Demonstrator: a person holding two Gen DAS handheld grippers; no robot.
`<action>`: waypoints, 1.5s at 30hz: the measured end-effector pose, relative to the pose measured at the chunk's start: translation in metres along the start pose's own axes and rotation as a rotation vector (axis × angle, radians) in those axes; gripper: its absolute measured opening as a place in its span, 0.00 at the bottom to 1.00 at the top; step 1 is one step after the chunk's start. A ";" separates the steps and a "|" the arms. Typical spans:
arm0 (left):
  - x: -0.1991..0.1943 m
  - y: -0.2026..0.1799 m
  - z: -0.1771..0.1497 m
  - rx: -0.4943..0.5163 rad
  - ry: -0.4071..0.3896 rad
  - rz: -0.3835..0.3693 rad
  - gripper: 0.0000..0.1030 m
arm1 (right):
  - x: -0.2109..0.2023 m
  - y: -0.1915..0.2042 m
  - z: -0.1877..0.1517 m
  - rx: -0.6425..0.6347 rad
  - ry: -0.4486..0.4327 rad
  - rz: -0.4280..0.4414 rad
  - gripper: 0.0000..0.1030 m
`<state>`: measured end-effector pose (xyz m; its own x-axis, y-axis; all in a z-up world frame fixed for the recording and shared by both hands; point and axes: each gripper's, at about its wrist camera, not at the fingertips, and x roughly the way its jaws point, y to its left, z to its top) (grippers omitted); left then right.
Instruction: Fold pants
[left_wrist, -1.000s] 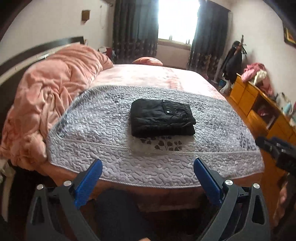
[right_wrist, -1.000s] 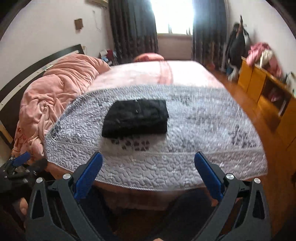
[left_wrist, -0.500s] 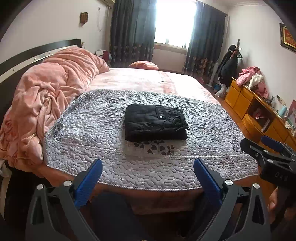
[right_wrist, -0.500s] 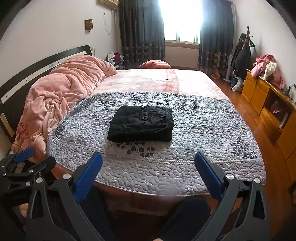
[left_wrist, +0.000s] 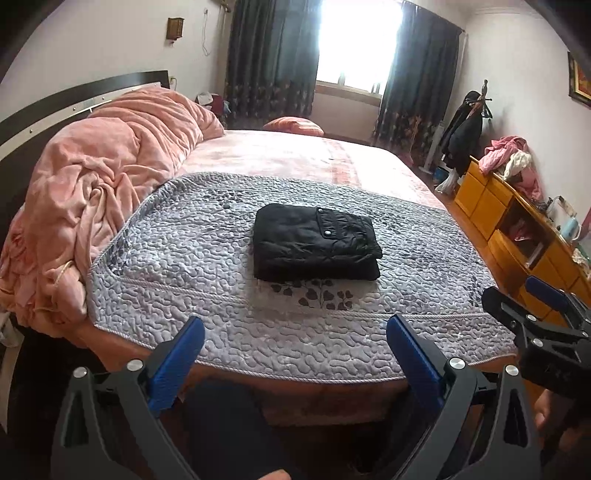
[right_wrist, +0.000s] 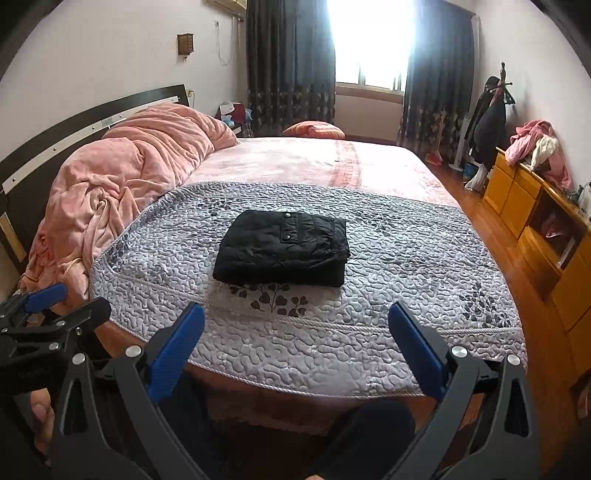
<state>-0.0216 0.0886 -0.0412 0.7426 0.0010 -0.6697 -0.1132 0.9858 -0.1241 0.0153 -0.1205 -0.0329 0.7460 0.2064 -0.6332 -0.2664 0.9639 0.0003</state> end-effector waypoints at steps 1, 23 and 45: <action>0.000 -0.001 0.000 0.003 0.001 0.004 0.96 | -0.001 0.001 0.000 -0.001 -0.002 0.000 0.96; -0.005 -0.007 0.007 0.005 -0.023 0.024 0.96 | 0.004 -0.001 0.000 0.007 0.002 -0.002 0.96; -0.006 -0.009 0.005 -0.001 -0.058 0.017 0.96 | 0.012 -0.009 -0.001 0.039 0.012 -0.009 0.96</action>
<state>-0.0223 0.0801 -0.0325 0.7774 0.0277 -0.6284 -0.1271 0.9854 -0.1137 0.0261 -0.1267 -0.0409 0.7407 0.1960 -0.6426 -0.2357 0.9715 0.0246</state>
